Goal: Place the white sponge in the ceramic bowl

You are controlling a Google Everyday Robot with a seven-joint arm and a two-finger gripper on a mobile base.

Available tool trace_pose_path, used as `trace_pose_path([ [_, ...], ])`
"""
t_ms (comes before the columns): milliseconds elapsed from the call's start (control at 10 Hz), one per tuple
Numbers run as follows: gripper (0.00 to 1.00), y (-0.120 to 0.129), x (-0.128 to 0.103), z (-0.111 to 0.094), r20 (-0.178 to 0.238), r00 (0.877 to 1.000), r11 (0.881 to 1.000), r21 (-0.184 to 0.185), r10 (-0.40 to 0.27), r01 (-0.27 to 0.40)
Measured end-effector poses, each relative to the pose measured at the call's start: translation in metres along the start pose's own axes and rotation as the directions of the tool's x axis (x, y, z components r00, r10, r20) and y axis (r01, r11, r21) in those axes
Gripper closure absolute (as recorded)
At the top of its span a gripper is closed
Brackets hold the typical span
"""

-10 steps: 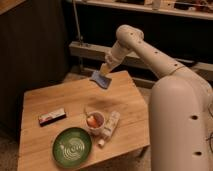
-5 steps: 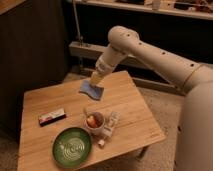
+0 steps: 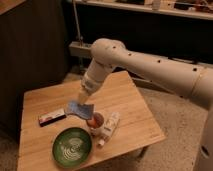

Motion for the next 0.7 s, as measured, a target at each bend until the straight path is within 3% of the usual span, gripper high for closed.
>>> trace_pose_path([
  [300, 0.99, 0.008, 0.002, 0.029, -0.018, 1.000, 1.000, 0.009, -0.020, 0.021],
  [500, 0.99, -0.017, -0.006, 0.059, -0.008, 1.000, 1.000, 0.007, 0.006, -0.006],
  [700, 0.99, -0.033, -0.013, 0.081, -0.005, 1.000, 1.000, -0.023, 0.016, -0.016],
])
